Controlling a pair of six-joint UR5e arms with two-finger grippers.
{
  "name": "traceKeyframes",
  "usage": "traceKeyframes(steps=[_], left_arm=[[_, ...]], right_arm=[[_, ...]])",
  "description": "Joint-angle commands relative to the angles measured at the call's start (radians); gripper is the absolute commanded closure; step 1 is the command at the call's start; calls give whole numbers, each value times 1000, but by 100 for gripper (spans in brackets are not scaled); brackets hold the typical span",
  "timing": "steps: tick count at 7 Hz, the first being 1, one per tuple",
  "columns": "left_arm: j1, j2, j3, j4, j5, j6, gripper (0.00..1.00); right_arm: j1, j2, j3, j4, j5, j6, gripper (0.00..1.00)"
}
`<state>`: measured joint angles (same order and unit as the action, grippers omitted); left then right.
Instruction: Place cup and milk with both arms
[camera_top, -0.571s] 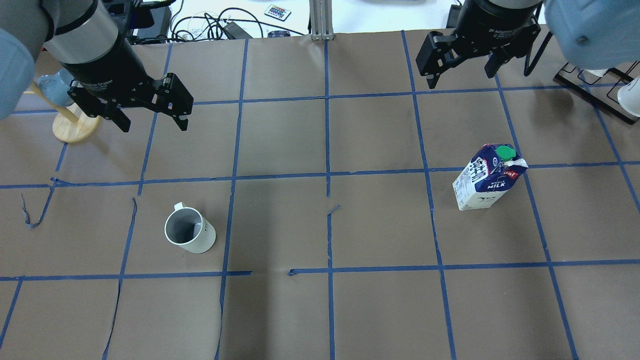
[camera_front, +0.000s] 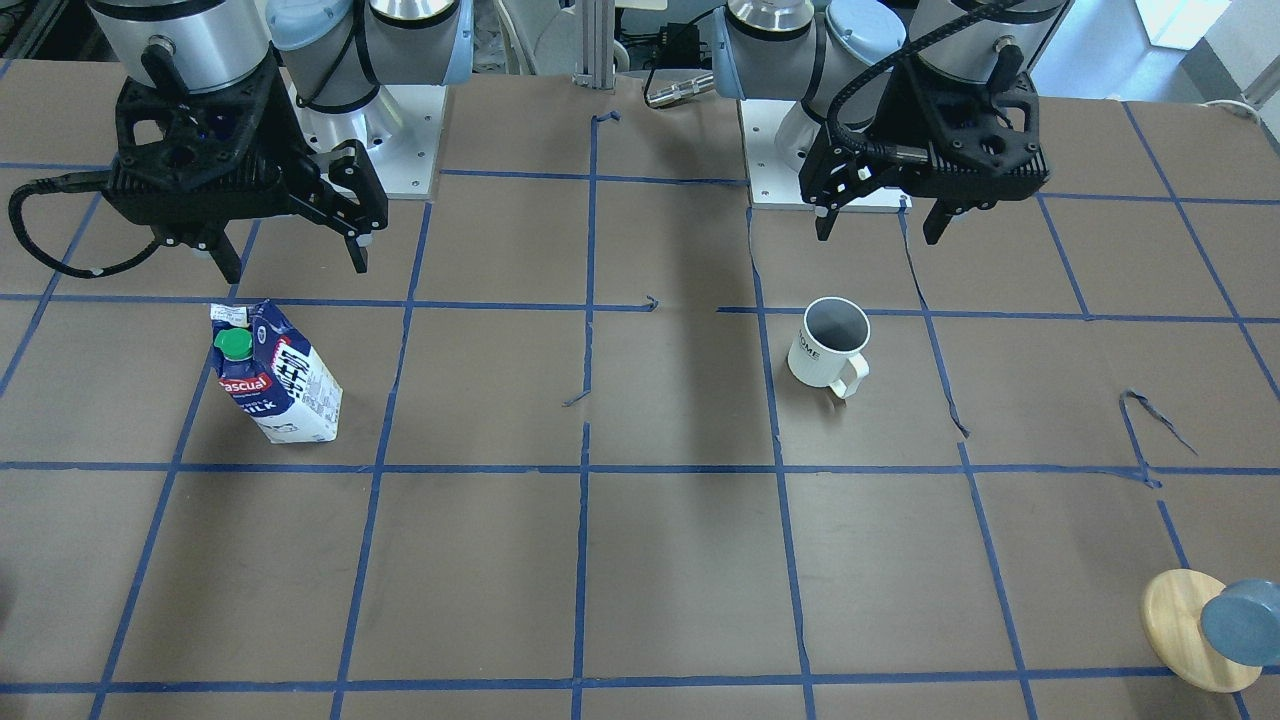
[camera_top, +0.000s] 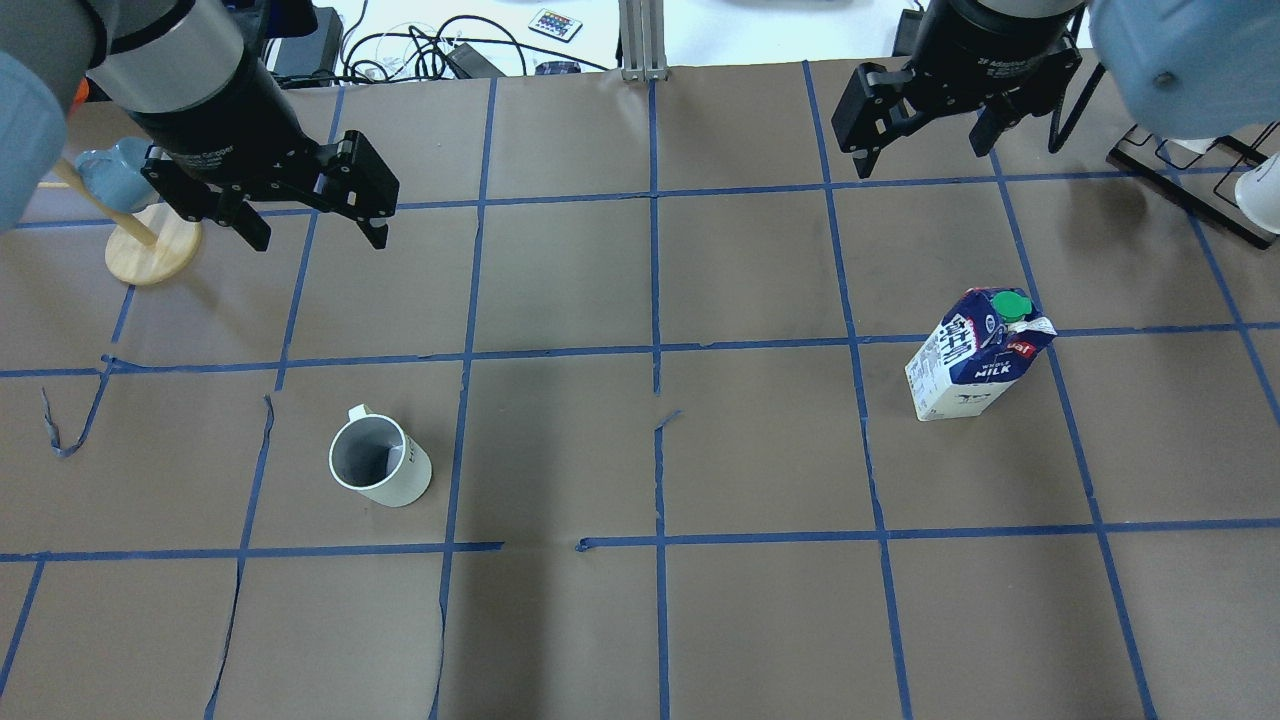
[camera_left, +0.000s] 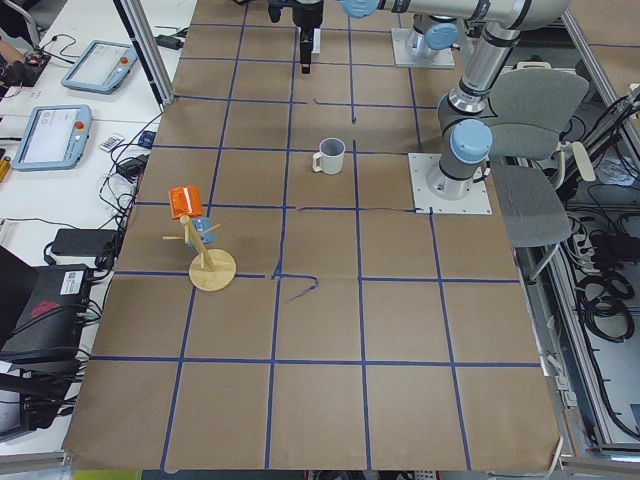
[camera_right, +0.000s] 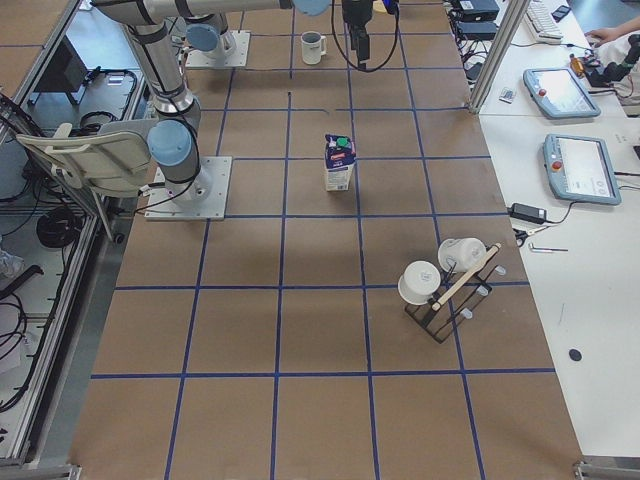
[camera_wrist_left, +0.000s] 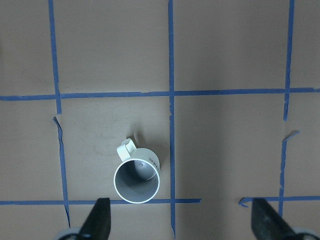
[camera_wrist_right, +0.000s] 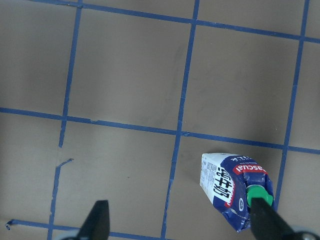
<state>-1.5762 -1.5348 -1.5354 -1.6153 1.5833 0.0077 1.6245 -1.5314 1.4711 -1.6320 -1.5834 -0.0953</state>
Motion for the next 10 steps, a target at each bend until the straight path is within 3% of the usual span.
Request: traceKeyframes(steps=[1,10], left_arm=[[-1,4,-2,0,1,-2,0],[19,-7,-6,-29,4,3,0]], right_arm=[[0,-1,0,0,0,-1,2],[-17,1,8,1,-3,-15,2]])
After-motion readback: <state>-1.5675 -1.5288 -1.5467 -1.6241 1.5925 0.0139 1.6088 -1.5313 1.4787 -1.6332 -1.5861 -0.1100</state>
